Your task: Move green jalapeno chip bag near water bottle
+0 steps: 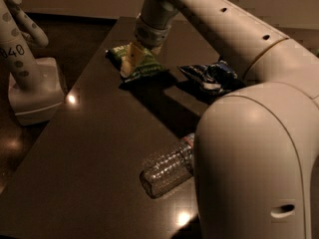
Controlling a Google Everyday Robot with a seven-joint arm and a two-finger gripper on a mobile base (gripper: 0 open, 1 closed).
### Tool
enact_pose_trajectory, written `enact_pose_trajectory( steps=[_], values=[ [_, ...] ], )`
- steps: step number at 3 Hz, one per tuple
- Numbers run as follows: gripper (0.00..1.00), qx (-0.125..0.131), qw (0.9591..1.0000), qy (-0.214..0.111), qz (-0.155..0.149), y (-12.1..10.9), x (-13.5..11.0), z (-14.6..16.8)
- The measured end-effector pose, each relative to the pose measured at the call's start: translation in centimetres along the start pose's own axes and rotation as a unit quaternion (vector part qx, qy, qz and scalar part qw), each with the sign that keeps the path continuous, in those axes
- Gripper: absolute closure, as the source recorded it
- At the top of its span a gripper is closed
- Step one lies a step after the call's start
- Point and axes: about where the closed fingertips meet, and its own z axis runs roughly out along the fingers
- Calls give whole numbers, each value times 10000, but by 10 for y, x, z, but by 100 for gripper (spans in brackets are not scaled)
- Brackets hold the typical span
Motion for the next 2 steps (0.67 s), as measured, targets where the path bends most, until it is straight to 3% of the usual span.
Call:
enact_pose_trajectory(
  steps=[2],
  values=[
    [61, -86, 10000, -22, -16, 8, 0, 0]
  ],
)
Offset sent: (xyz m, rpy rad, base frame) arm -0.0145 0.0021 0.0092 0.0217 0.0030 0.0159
